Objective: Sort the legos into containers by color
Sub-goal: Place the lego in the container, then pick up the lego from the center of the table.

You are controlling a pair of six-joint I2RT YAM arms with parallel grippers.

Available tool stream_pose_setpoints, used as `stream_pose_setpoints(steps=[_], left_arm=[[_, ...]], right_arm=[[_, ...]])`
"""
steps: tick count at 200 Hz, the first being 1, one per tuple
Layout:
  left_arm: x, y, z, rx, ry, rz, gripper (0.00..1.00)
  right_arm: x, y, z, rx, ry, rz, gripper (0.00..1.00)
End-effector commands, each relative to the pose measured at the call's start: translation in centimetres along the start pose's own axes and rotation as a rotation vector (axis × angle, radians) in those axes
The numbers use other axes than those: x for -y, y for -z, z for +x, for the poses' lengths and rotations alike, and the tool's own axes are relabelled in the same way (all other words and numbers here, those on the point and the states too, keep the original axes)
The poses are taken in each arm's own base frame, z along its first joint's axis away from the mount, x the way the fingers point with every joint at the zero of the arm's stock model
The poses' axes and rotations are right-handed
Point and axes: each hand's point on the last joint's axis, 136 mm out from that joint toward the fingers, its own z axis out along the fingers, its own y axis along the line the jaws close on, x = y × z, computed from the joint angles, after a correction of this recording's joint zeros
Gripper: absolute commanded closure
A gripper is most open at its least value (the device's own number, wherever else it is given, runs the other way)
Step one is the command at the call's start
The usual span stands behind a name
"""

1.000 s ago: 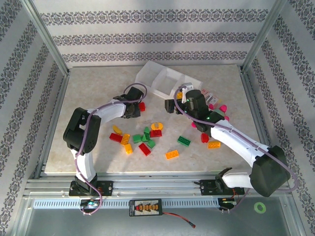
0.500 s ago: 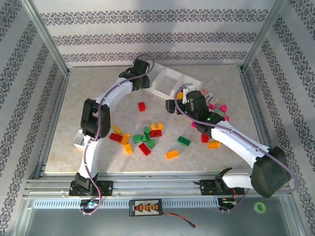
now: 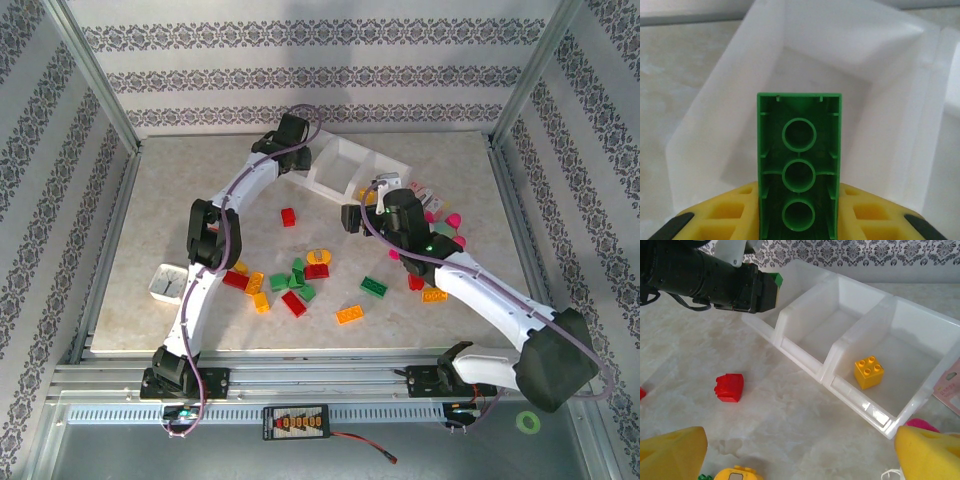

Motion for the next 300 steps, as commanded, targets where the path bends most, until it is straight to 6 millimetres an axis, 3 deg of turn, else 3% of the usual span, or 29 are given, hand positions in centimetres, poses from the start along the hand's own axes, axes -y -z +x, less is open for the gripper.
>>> stream_pose_setpoints(steps=[1, 41, 87, 118, 146, 209, 228, 260, 300], left_arm=[[-0.3, -0.2, -0.6, 0.007, -0.012, 0.022, 0.70], [0.3, 2.0, -1.5, 0.012, -0.032, 0.055, 0.31], [0.2, 6.3, -3.0, 0.036, -0.039, 0.058, 0.16], [-0.1, 9.6, -1.7, 0.050, -0.029, 0.077, 0.09], [-1.4, 12.8, 1.3, 0.081, 0.010, 0.073, 0.01], [-6.1, 18.9, 12.4, -0.002, 0.075, -0.018, 0.01], [-7.4, 20.4, 15.0, -0.023, 0.102, -0.051, 0.01], [-9.3, 22.1, 17.7, -0.045, 0.166, -0.113, 0.01], [-11.3, 22.7, 19.4, -0.070, 0.254, -0.151, 0.01]], right_arm=[[0.0, 0.8, -0.3, 0.021, -0.010, 0.010, 0.04], [-0.3, 1.4, 1.1, -0.017, -0.018, -0.025, 0.02], [-0.7, 1.8, 3.4, -0.076, -0.037, -0.054, 0.02], [-1.0, 1.2, 4.9, -0.131, -0.047, -0.054, 0.02], [-1.9, 0.2, 6.2, -0.194, -0.048, -0.058, 0.02], [-6.7, -3.7, 10.0, -0.367, 0.020, -0.096, 0.02], [-8.6, -4.6, 11.4, -0.422, 0.066, -0.107, 0.02], [-11.7, -5.6, 13.1, -0.493, 0.155, -0.160, 0.05], [-13.1, -6.8, 14.1, -0.585, 0.193, -0.155, 0.19]])
